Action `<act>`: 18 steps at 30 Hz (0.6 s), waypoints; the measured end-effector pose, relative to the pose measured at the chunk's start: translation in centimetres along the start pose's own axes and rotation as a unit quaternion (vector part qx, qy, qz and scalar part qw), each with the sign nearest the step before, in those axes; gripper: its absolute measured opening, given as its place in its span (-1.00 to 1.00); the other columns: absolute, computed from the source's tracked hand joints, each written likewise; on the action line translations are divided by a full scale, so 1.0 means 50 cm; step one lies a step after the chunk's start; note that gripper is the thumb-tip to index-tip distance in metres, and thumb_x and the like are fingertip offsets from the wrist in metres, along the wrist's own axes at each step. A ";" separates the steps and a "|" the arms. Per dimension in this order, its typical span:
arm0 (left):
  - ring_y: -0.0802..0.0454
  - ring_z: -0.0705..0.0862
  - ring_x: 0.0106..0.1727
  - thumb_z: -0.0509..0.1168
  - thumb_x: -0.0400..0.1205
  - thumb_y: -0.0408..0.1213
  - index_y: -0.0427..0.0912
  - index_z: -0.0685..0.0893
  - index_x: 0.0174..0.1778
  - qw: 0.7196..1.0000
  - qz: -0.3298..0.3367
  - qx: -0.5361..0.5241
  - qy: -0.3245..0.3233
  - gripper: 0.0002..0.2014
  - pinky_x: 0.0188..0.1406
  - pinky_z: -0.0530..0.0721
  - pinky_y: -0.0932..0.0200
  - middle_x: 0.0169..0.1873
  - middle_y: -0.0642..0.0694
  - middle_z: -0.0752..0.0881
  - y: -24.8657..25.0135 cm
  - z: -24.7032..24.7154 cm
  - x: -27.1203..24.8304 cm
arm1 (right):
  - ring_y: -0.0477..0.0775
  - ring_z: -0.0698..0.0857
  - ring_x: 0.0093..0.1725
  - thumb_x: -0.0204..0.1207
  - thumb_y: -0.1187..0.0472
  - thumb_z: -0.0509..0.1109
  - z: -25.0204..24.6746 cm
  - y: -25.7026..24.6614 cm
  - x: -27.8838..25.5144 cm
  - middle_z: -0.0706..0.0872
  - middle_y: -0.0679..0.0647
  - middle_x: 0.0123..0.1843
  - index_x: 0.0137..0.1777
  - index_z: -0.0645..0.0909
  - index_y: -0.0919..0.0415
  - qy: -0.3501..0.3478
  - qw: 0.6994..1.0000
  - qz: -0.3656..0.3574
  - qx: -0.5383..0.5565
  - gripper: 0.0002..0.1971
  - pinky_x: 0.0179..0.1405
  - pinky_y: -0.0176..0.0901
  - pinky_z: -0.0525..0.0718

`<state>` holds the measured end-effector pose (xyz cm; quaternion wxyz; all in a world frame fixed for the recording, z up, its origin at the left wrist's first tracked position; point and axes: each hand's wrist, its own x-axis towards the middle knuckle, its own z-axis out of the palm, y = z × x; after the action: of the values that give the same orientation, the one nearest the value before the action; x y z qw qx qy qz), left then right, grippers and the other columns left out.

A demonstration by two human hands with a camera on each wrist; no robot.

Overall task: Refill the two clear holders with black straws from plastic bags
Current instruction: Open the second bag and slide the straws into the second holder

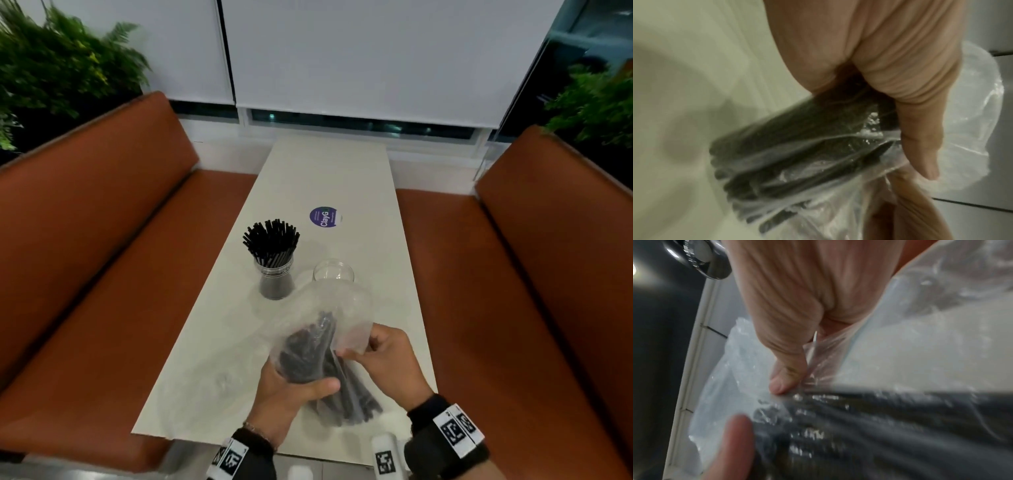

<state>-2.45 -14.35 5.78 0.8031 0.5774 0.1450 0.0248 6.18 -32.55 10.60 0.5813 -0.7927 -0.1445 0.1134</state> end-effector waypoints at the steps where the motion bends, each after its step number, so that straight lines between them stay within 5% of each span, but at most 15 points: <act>1: -0.25 0.86 0.25 0.78 0.08 -0.68 -0.21 0.71 0.41 1.000 0.018 0.013 0.001 -0.07 0.14 0.87 -0.11 0.23 -0.29 0.87 0.007 0.005 0.008 | 0.00 0.94 -0.05 0.46 0.36 0.72 0.008 -0.001 -0.003 0.98 0.02 -0.07 -0.05 0.91 0.08 0.011 1.000 -0.003 0.010 -0.83 0.00 -0.12 0.90; 8: -0.19 0.61 0.61 0.77 0.13 -0.72 -0.01 0.26 0.77 0.990 0.111 0.053 -0.075 0.33 0.53 0.64 -0.30 0.58 -0.16 0.63 0.066 0.008 0.022 | 0.05 0.94 0.02 0.52 0.50 0.62 0.023 -0.031 0.000 0.97 0.08 0.01 0.07 0.86 0.21 -0.041 0.995 -0.013 0.088 -0.78 -0.01 -0.15 0.88; 11: -0.13 0.61 0.60 0.77 0.14 -0.69 -0.03 0.24 0.77 0.978 0.159 0.107 -0.078 0.32 0.55 0.63 -0.27 0.56 -0.03 0.64 0.088 0.012 0.021 | 0.17 0.90 0.13 0.48 0.43 0.64 0.016 -0.027 0.021 0.93 0.24 0.09 0.16 0.81 0.31 -0.079 0.986 0.019 0.143 -0.74 0.14 0.01 0.87; 14: 0.03 0.54 0.65 0.82 0.14 -0.57 0.04 0.14 0.80 0.967 0.169 0.165 -0.098 0.40 0.59 0.60 -0.01 0.57 0.24 0.57 0.090 0.013 0.018 | 0.21 0.78 -0.05 0.53 0.34 0.53 0.013 0.011 0.043 0.76 0.50 -0.01 0.07 0.70 0.43 -0.122 0.984 0.065 0.112 -0.81 0.04 0.15 0.75; 16: 0.22 0.52 0.64 0.85 0.13 -0.46 0.13 0.13 0.78 0.963 0.154 0.193 -0.108 0.40 0.55 0.55 0.29 0.57 0.42 0.50 0.071 0.011 0.017 | 0.11 0.79 -0.03 0.65 0.37 0.47 0.018 0.044 0.053 0.79 0.32 -0.03 0.06 0.71 0.31 -0.140 0.983 0.097 0.067 -0.95 0.13 0.07 0.80; 18: 0.21 0.56 0.61 0.84 0.16 -0.31 0.15 0.16 0.76 0.969 0.116 0.185 -0.112 0.33 0.51 0.56 0.32 0.55 0.43 0.54 0.049 0.008 0.015 | 0.00 0.76 -0.14 0.62 0.32 0.43 0.026 0.076 0.058 0.80 0.08 -0.14 -0.04 0.72 0.24 -0.171 0.978 0.101 0.059 -0.95 0.02 0.00 0.78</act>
<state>-1.30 -13.77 8.01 0.6847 0.7282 -0.0113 0.0257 8.81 -31.41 6.55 0.5796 -0.7362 -0.1540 0.3137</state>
